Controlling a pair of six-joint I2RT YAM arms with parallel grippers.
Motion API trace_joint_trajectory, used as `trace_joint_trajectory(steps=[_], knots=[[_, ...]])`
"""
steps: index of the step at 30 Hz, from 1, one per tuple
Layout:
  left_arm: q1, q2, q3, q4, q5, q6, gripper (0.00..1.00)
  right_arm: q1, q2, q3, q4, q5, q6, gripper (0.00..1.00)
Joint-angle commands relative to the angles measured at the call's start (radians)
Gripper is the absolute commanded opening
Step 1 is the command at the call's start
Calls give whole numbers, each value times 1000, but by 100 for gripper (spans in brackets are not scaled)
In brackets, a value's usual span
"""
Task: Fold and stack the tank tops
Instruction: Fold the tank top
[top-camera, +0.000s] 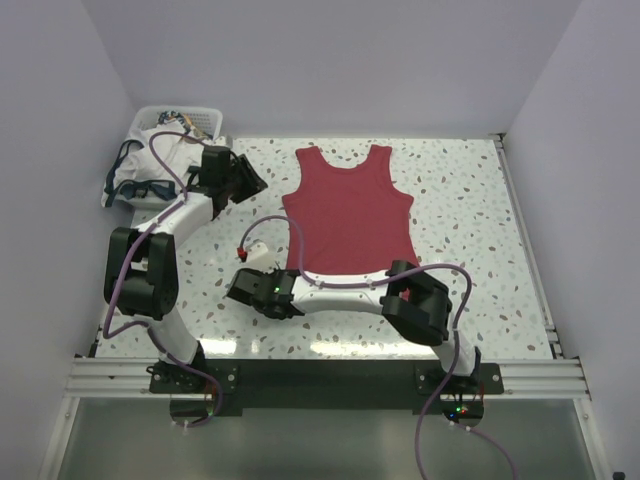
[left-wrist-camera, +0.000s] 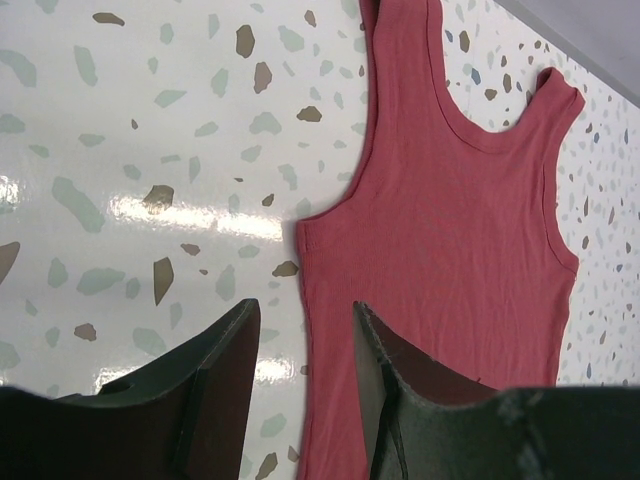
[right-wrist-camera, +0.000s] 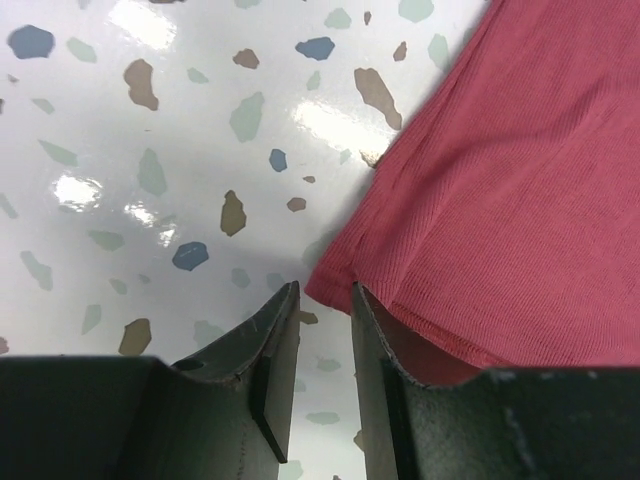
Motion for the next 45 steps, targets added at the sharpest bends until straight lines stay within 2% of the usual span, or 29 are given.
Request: trace_joint_trajectory(steps=[1,12,30,32,33,39,42,45], knots=[[10,11,-3,52,18,2,47,13,17,56,-39,72,4,32],[9,25,-5,52,18,4,47,14,48,78,-85,112,21,39],[10,35,-12,52,20,4,46,11,95,87,-32,40,16,39],[10,37,-14,54,20,5,46,8,95,78,-20,34,20,36],[10,37,-15,52,20,5,46,8,92,73,-16,34,22,30],[9,35,-43,95,33,-6,46,7,55,33,-1,38,28,6],[9,23,-75,124,55,-15,46,7,6,-13,22,31,25,0],[6,3,-123,173,87,-23,47,5,-76,-91,71,-12,11,0]])
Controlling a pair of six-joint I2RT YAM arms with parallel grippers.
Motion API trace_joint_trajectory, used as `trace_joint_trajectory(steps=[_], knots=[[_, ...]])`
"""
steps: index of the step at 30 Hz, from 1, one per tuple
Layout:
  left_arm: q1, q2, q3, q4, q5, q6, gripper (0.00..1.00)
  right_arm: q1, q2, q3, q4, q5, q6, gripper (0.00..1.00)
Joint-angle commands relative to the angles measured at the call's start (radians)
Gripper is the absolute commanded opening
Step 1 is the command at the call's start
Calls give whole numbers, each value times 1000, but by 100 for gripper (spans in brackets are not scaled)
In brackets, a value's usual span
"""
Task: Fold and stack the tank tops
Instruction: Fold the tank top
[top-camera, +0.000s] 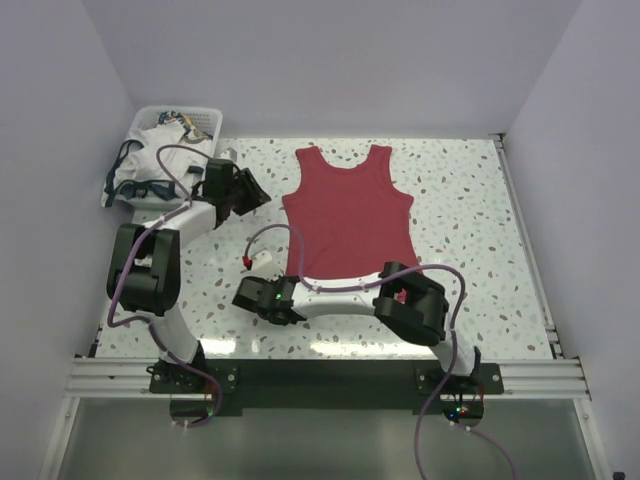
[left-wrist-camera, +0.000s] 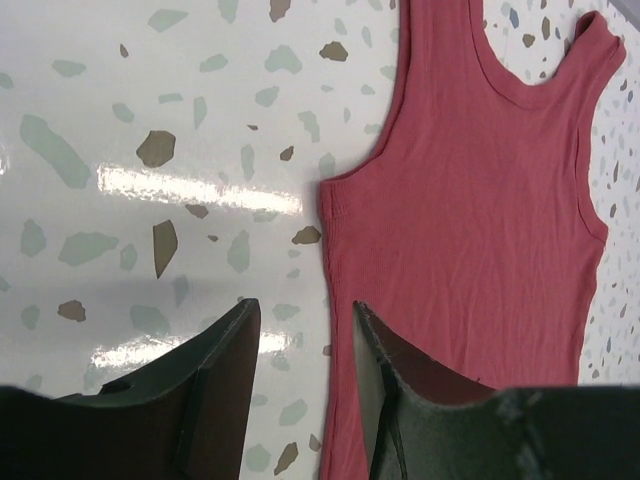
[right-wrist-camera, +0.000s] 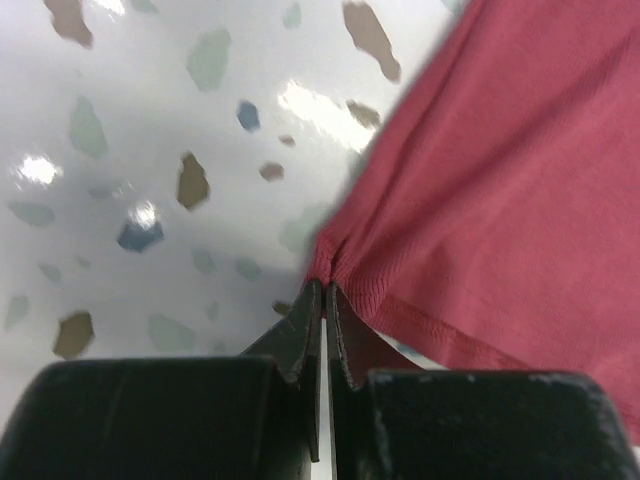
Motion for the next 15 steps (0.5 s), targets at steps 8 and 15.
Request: trace_joint_trajectory(steps=[8,15], knots=[[-25,-55,-175,234,93,-54,54,-16,-359,-330,190,-132,15,0],[-45,42,-156,294,107,-82,54,-28,-445,-416,204,-153,45,0]])
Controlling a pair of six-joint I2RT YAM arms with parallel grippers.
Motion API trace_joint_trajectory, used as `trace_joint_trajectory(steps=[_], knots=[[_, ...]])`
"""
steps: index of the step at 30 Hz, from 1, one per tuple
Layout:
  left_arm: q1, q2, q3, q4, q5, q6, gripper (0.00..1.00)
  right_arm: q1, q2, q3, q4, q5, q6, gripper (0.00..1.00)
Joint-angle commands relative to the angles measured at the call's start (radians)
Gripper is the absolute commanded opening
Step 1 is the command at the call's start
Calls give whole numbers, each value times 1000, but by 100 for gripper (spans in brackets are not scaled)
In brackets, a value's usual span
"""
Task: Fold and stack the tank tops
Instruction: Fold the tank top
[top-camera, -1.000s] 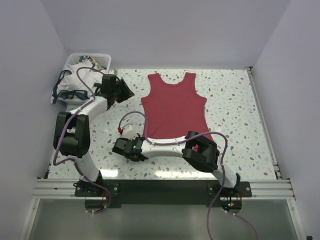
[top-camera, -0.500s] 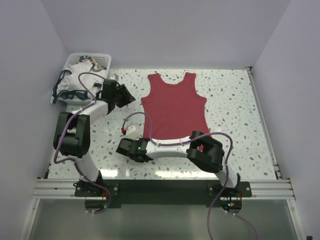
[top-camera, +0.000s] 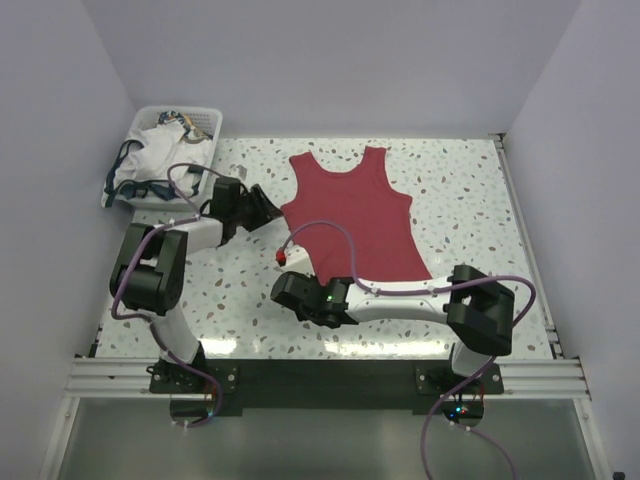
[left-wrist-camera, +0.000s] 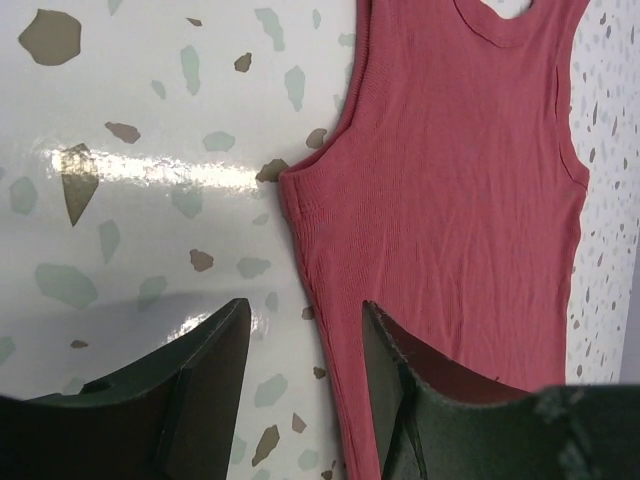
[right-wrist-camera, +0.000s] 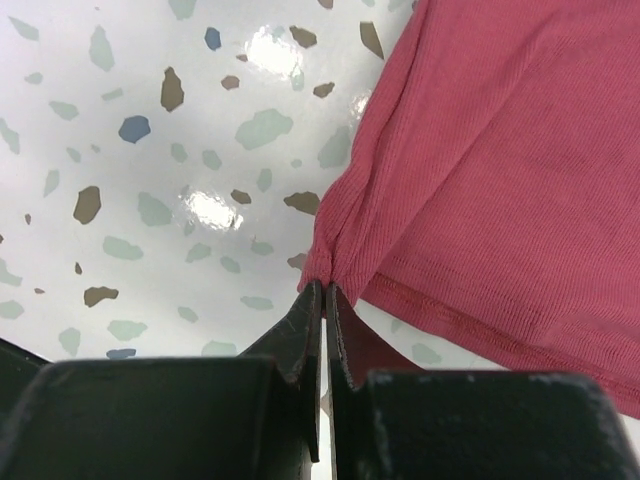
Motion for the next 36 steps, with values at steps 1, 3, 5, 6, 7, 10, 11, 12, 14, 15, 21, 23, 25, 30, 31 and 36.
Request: trace_joint_trajectory(steps=[1,3,5,6,7,10,11,12,14,15,21,23,25,30,31,36], knots=[[-5,52,31,102,18,-29,54,-9,-52,-29,39,-24,36,0],[-7,78,79,80,18,-24,53,-10,-59,-35,40,-27,37,0],[-13,112,117,62,1,-15,53,-9,-64,-37,40,-29,41,0],[-19,122,131,53,-7,-12,53,-9,-65,-35,42,-30,42,0],[-22,145,157,42,-16,-5,53,-9,-64,-32,40,-30,42,0],[-31,185,192,39,-36,-3,52,-9,-61,-23,37,-38,42,0],[-33,196,203,33,-39,-3,52,-10,-59,-21,37,-38,42,0],[-33,217,212,28,-41,-3,52,-9,-59,-21,37,-38,44,0],[-35,231,228,17,-48,2,49,-9,-61,-20,36,-38,44,0],[-36,239,229,17,-54,2,49,-9,-59,-18,36,-38,44,0],[-42,266,251,7,-71,5,38,-9,-44,8,33,-50,39,0],[-42,267,251,5,-80,5,31,-9,-38,14,33,-53,39,0],[-42,259,251,1,-91,8,26,-9,-33,22,33,-55,37,0],[-39,225,248,-15,-116,16,6,-9,4,55,34,-78,30,0],[-38,218,248,-22,-131,14,2,-7,11,58,40,-85,30,0],[-18,158,239,-70,-200,16,0,-4,57,78,68,-140,30,0]])
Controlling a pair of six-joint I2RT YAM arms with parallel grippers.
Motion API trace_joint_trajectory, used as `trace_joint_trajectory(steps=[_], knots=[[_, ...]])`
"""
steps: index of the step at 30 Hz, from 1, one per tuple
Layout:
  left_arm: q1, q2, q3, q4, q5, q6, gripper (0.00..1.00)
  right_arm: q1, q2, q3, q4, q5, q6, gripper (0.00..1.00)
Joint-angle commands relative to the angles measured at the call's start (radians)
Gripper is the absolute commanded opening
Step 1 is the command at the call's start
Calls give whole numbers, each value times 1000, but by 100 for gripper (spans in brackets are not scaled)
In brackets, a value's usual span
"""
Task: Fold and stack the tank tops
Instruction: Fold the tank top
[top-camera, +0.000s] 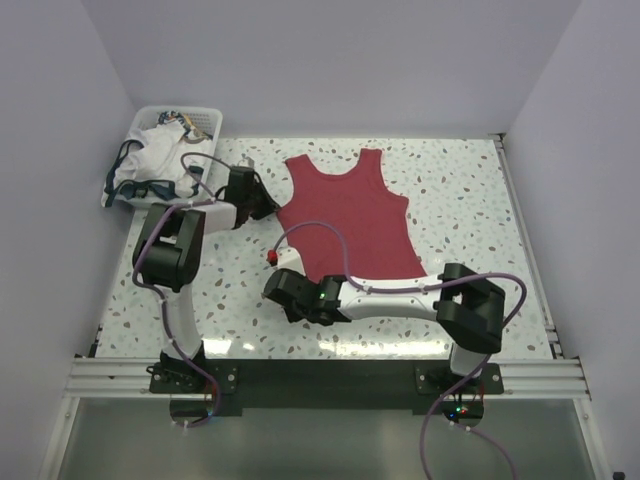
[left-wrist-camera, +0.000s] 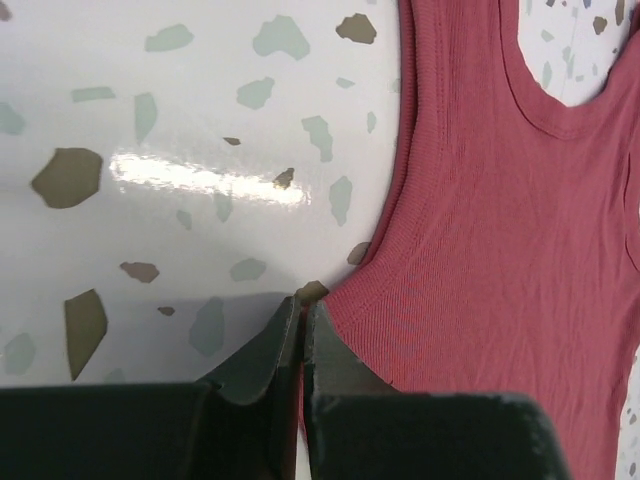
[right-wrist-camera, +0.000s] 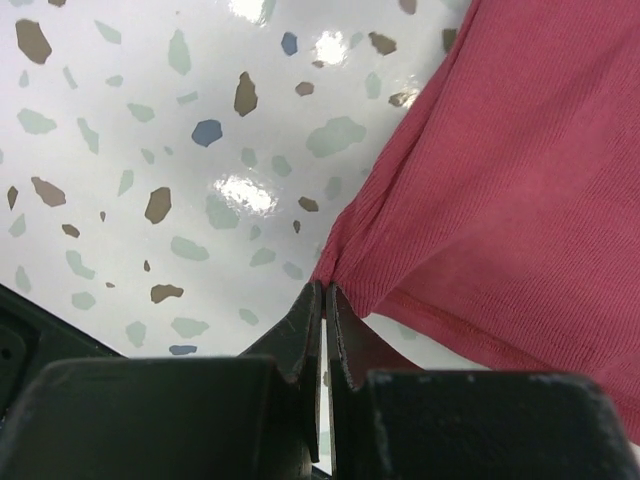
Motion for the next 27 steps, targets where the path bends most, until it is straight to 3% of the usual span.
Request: trace_joint_trajectory(steps=[1,9,16,27], knots=[[22,-86,6,-53,-94,27,0,5,32,45,49,-54,11,0],[82,-169,-20,-91,-120,50,0,37,127,135,100,-156,27,0],[82,-180,27,-163,-140,56,0,26,76,138,114,-147,39,0],[24,-134,133,-203,-137,17,0,-97,-101,-79,192,-183,84,0]])
